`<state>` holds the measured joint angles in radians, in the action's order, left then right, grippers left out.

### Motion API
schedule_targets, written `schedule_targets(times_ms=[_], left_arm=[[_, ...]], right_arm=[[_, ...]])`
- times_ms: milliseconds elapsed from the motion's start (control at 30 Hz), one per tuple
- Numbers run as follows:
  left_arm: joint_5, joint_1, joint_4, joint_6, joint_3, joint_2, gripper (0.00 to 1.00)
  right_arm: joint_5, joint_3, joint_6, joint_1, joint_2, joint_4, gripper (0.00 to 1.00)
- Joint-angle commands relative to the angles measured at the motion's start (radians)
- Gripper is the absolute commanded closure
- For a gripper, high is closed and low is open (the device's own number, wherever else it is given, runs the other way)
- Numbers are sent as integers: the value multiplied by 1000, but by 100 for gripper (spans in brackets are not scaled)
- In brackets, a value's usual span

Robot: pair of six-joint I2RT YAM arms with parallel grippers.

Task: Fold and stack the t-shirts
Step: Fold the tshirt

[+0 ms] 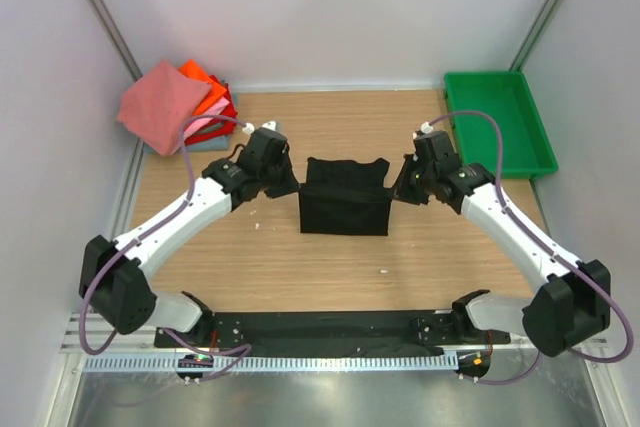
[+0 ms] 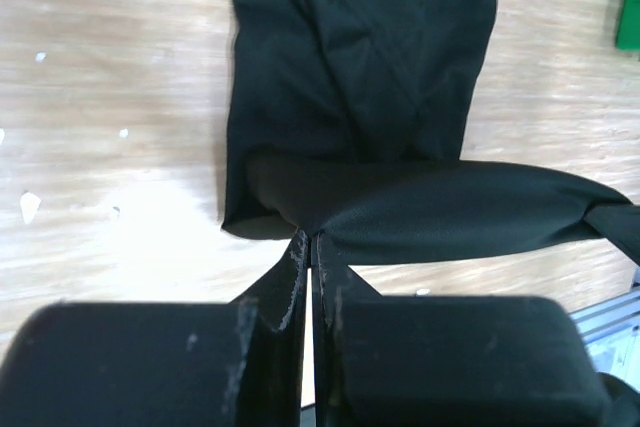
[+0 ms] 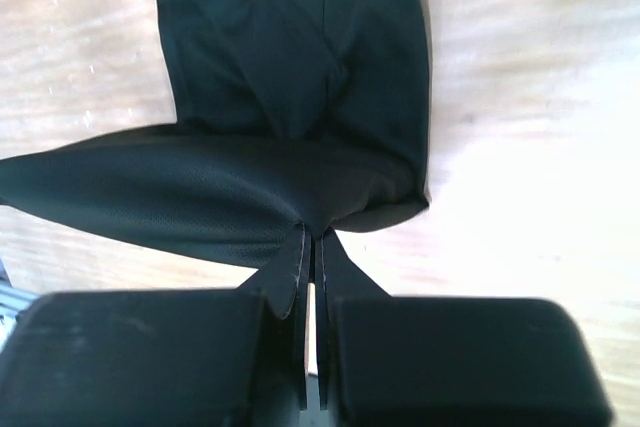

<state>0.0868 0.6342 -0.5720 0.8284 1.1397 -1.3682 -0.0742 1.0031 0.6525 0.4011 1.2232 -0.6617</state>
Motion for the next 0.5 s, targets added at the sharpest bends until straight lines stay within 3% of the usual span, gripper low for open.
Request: schedule_targets(times_ms=[0, 200, 267, 300, 333, 400, 433, 467], left_arm=[[-67, -51, 21, -81, 98, -83, 100], [-154, -157, 20, -149, 306, -317, 100], [-180, -195, -32, -172, 483, -492, 87], [-180, -232, -55, -179, 550, -562, 71], [-252, -251, -104, -184, 700, -682, 39], [-298, -292, -191, -195, 869, -800, 29], [-265, -300, -298, -196, 1002, -839, 25], [-253, -310, -331, -198, 1037, -879, 24]], right_arm=[[-2, 75, -68, -54, 47, 45, 99], [-64, 272, -132, -159, 329, 134, 99], [-143, 368, -165, -212, 510, 164, 64], [-169, 493, -180, -226, 572, 166, 42], [-173, 568, -192, -252, 646, 128, 19], [-196, 716, -198, -271, 777, 68, 14], [-202, 729, -209, -274, 786, 62, 13], [-188, 729, -218, -278, 765, 62, 12]])
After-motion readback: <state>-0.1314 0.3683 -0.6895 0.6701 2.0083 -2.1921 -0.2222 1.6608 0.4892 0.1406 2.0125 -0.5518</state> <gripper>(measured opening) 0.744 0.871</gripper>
